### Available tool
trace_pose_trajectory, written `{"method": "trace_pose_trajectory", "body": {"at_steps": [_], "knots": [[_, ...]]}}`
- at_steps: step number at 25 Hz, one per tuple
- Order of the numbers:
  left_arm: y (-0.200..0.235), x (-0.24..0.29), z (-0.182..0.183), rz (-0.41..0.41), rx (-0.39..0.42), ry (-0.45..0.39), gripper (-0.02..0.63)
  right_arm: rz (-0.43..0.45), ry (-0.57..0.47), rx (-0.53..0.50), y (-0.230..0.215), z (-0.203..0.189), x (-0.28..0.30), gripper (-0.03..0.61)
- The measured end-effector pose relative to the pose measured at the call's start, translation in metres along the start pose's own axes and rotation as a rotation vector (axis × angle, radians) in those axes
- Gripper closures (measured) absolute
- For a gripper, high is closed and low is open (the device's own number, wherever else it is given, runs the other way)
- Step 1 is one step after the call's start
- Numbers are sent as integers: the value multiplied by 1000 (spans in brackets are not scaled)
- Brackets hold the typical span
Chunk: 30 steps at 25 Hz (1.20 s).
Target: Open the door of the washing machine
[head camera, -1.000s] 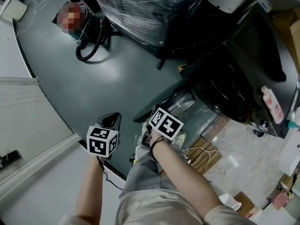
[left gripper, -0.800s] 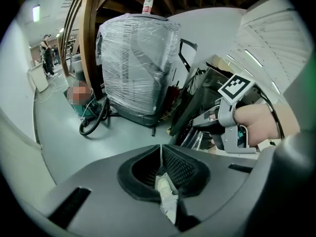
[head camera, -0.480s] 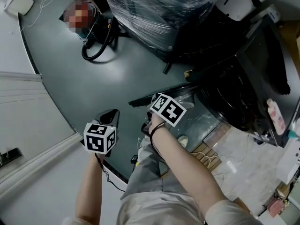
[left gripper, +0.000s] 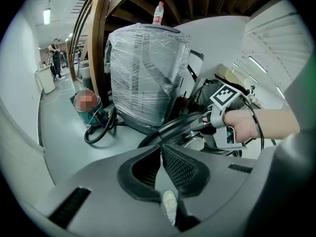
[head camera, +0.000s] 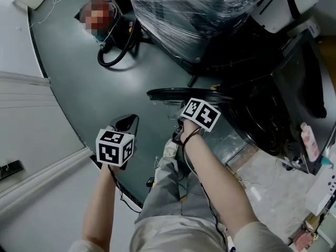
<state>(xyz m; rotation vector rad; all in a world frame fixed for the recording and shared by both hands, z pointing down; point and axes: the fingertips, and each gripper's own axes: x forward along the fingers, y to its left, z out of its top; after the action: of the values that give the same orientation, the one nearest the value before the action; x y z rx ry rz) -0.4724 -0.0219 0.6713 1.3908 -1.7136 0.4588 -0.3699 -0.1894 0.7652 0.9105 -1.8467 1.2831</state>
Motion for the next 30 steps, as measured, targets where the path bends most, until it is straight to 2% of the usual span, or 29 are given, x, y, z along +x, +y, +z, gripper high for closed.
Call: {"method": "trace_pose_trajectory", "body": {"at_steps": [4,9,16,20,24,30], "knots": [[-2,-3,9,-6,12,-10,584,56,17,-85,-1,-2,-11,551],[-24,-8,20,-51,66,-15,584,193,32,-83,14,-5,-40,552],[-62,-24,52,-82,129,-69,584,360,-35,-276,38,16,-109,552],[-90,-42,78,-96,170,-121,584,409,-137,-408,44,41,-164,552],[-126,-64,102,-123,245,-169,584,452,-234,-453,43,64,-224,552],[-185,-92,144,-190,311,-249,584,416,-344,-564,30,92,-311,552]]}}
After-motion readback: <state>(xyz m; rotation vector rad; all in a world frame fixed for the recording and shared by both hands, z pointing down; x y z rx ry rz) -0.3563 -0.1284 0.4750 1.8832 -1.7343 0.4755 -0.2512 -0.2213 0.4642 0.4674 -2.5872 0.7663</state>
